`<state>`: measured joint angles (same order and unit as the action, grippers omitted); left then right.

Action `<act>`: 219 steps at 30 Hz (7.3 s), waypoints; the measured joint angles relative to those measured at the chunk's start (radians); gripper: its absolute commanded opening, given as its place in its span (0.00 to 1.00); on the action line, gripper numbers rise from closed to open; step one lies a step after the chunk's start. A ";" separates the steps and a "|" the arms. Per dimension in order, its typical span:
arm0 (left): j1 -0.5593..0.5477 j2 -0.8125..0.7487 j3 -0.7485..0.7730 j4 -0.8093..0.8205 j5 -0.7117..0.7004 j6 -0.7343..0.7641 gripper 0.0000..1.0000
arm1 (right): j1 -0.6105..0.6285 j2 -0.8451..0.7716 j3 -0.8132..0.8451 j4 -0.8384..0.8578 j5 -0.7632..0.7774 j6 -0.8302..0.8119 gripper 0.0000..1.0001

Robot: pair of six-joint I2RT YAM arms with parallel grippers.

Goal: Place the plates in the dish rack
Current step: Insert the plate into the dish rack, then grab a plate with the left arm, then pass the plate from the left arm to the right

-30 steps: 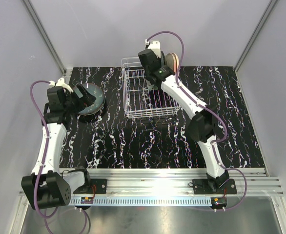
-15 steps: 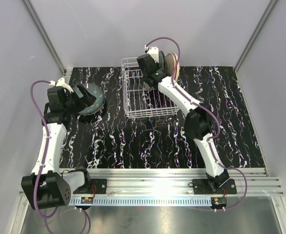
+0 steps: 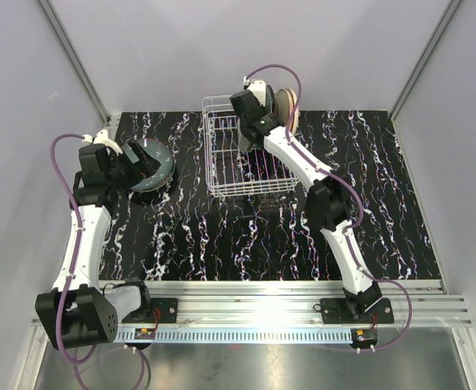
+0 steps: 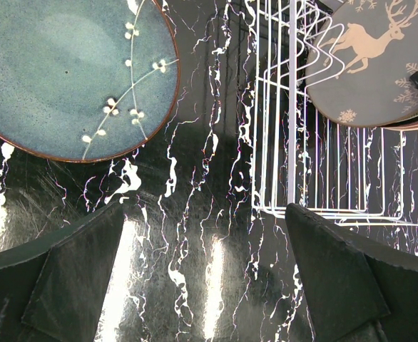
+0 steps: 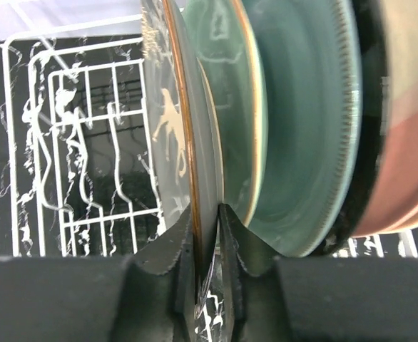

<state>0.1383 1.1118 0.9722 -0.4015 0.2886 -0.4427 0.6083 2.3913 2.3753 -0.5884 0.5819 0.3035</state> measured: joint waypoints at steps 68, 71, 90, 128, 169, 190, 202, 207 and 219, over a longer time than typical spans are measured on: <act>0.162 0.399 0.062 0.044 -0.235 -0.115 0.89 | -0.135 -1.000 -1.333 0.462 -0.573 0.158 0.59; 0.163 0.431 0.086 0.045 -0.246 -0.117 0.88 | -0.147 -1.012 -1.342 0.475 -0.583 0.158 0.59; 0.165 0.627 0.138 0.086 -0.251 -0.142 0.82 | -0.173 -1.018 -1.378 0.521 -0.629 0.166 0.59; 0.172 0.296 -0.027 -0.034 -0.377 -0.204 0.04 | -0.179 -1.152 -1.454 0.535 -0.655 0.191 0.59; 0.261 0.190 -0.195 0.097 -0.279 -0.372 0.00 | -0.056 -0.994 -1.412 0.621 -0.795 0.286 0.58; 0.295 0.255 -0.196 0.149 -0.186 -0.348 0.24 | -0.056 -0.946 -1.397 0.622 -0.819 0.288 0.60; 0.317 0.254 -0.196 0.149 -0.147 -0.319 0.66 | -0.056 -0.922 -1.396 0.634 -0.864 0.309 0.60; 0.322 0.256 -0.219 0.183 -0.109 -0.335 0.72 | -0.056 -0.920 -1.396 0.653 -0.872 0.319 0.61; 0.322 0.384 -0.223 0.317 0.000 -0.414 0.63 | -0.056 -0.920 -1.396 0.701 -0.925 0.322 0.61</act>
<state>0.4603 1.4956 0.7490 -0.0845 0.2890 -0.8562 0.5518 1.4715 0.9794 0.1123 -0.3431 0.6258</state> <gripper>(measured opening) 0.679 0.608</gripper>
